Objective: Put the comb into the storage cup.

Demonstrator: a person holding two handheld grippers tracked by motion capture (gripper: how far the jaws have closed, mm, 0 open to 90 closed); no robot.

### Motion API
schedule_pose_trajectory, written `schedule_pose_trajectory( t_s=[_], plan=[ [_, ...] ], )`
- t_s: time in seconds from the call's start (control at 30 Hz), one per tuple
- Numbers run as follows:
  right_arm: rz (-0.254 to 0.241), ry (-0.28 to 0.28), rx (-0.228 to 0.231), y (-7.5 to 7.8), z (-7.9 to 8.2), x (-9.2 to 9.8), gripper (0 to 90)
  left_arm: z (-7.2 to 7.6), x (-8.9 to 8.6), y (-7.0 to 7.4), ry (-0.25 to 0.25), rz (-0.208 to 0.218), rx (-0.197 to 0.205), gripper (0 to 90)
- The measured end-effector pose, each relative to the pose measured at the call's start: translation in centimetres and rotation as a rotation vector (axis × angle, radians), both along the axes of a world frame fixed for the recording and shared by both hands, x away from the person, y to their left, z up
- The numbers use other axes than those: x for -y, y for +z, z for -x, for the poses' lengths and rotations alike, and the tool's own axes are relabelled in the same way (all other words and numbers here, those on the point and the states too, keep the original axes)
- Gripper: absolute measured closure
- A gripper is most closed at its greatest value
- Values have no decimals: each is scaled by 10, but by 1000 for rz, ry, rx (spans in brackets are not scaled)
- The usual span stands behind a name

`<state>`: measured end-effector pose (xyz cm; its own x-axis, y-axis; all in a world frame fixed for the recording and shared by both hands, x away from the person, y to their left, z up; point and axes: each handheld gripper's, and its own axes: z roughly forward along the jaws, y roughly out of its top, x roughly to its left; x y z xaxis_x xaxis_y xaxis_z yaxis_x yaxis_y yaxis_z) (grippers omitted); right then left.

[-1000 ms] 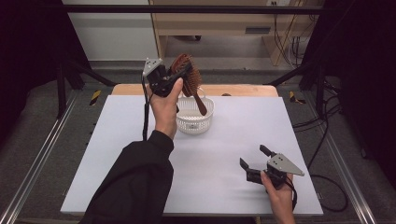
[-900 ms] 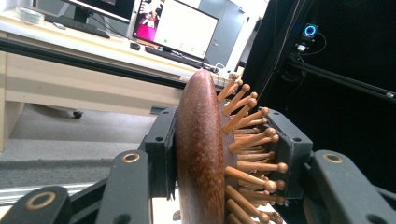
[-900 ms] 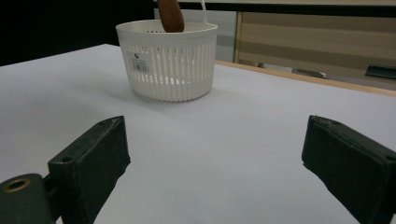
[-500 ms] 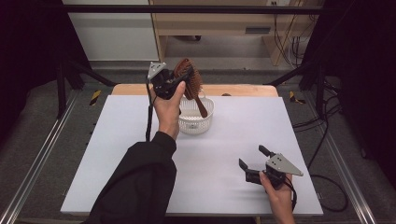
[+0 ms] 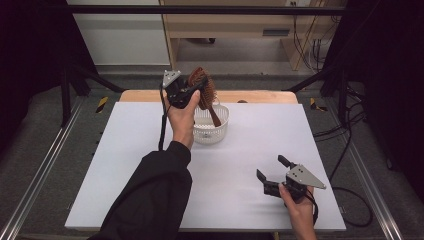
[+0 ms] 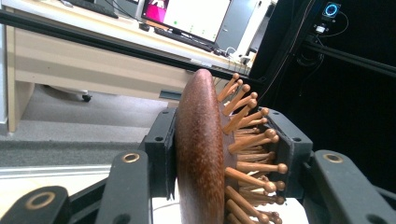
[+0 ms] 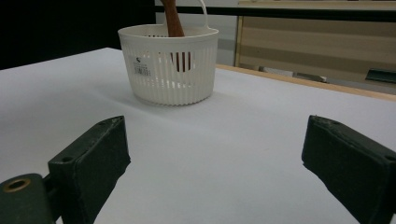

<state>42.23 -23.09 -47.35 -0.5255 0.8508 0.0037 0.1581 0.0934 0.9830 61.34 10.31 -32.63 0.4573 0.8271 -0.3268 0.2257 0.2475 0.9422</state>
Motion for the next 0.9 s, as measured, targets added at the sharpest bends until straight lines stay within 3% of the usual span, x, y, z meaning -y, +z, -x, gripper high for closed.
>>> schedule_pose_trajectory(
  t_s=[0.23, 0.43, 0.9],
  plan=[
    [1, -3, 1, 0, 0, -1, 77, 0, -3, -10, 9, -20, 6, 508],
    [1, -2, 0, -1, 0, -1, 77, 1, -5, -19, 8, -4, -6, 507],
    [0, 0, -4, -1, 0, -1, 77, 2, -5, -23, 5, -2, -4, 506]
  ],
)
